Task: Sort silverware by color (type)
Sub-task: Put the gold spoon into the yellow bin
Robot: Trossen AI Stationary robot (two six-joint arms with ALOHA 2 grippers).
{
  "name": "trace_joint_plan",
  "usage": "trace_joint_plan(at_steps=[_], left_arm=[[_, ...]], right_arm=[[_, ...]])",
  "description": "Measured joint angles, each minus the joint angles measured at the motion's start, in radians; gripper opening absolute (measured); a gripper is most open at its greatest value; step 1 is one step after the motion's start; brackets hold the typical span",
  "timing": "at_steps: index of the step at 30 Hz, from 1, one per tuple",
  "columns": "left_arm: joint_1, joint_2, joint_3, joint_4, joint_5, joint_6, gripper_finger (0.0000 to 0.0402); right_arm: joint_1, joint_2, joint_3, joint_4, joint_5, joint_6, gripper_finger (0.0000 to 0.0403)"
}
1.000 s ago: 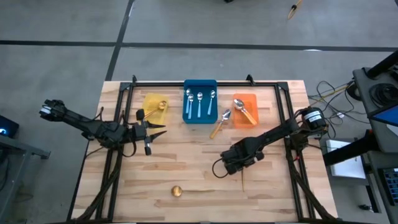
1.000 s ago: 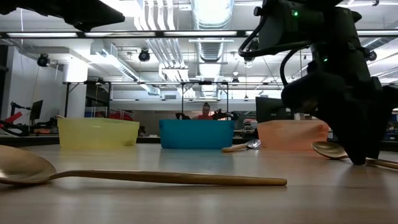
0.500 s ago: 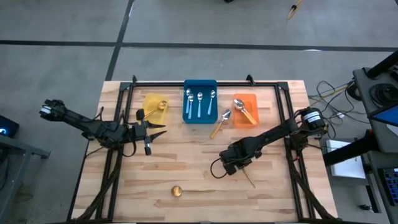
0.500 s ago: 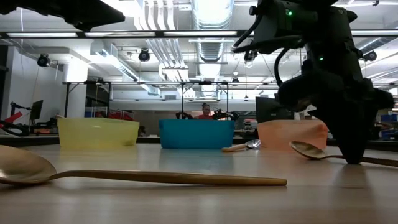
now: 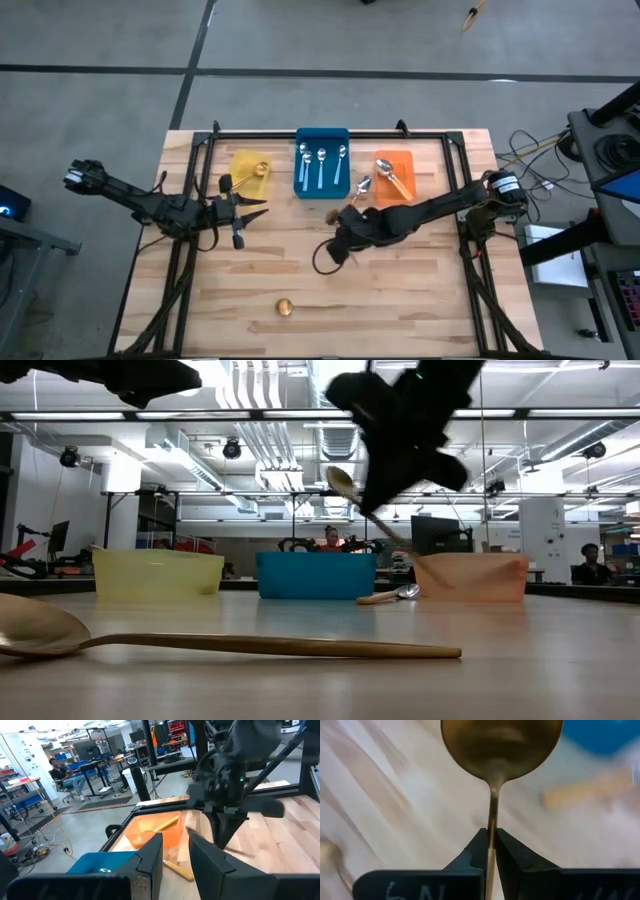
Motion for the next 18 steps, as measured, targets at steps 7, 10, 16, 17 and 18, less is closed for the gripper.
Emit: trace_joint_plan(at_steps=[7,10,16,17,18], left_arm=[[0.000,0.025,0.000,0.018,0.000,-0.006,0.0077],[0.000,0.039,0.000,0.041,0.001,-0.017,0.0077],[0.000,0.072,0.001,0.111,0.013,-0.015,0.0077],[0.000,0.077,0.001,0.112,0.024,-0.013,0.0078],[0.000,0.082,0.001,0.109,0.039,-0.010,0.0080]], right_arm=[[-0.001,0.009,-0.054,0.658,0.341,-0.448,0.0013],[-0.003,0.036,-0.073,0.935,0.365,-0.658,0.0013],[-0.012,0.070,-0.079,1.226,0.375,-0.855,0.0013],[-0.012,0.074,-0.079,1.253,0.378,-0.872,0.0013],[-0.012,0.076,-0.079,1.268,0.379,-0.887,0.0013]])
